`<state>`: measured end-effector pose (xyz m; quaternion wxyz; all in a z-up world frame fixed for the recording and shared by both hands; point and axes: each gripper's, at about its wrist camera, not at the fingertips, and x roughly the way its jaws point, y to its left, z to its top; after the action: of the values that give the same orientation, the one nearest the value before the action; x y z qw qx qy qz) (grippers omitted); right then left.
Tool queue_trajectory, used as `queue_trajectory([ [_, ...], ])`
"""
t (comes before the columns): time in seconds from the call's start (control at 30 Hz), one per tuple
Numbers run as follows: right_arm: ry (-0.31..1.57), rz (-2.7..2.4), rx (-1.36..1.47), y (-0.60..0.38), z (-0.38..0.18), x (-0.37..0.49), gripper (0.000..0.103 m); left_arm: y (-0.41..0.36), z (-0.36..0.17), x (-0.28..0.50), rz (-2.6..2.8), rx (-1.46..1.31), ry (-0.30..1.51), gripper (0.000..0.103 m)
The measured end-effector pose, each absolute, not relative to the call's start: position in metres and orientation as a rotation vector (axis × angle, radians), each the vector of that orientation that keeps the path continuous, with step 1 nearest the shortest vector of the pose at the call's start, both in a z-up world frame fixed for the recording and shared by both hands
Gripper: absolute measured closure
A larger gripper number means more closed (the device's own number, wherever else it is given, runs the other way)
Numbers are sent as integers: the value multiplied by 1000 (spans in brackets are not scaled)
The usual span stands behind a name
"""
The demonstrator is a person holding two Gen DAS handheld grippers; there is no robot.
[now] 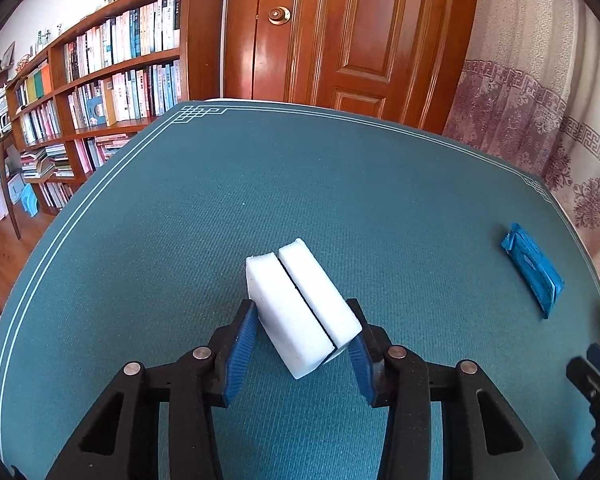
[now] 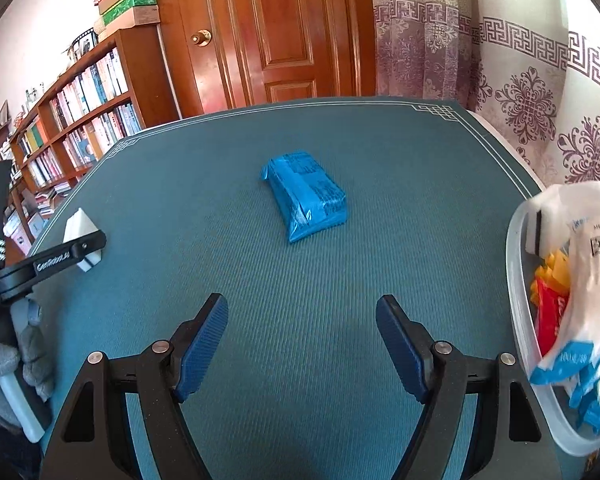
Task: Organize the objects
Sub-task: 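Grasp the blue wrapped packet with the right gripper while the left holds the sponge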
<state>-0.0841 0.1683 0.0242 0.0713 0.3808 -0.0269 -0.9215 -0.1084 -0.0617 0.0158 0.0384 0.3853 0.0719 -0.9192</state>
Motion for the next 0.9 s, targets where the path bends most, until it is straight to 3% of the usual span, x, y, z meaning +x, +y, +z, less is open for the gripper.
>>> queue_trajectory([
  [0.13,-150,-2757,1166,174,25,-120,25,-60,18,-104,-2854,1175,251,57],
  [0.67,-131,-2708,1194,167,19,-198,27,-51,18,-102,-2882,1179,242,57],
  [0.8,-12,-2700,1195,152,15,-197,42,-52,18,-101,-2876,1173,238,57],
  [0.83,15,-2703,1192,150,16,-196,50,-52,18,-101,-2876,1172,238,57],
  [0.9,28,-2697,1193,147,15,-192,54,-51,17,-101,-2876,1172,237,57],
])
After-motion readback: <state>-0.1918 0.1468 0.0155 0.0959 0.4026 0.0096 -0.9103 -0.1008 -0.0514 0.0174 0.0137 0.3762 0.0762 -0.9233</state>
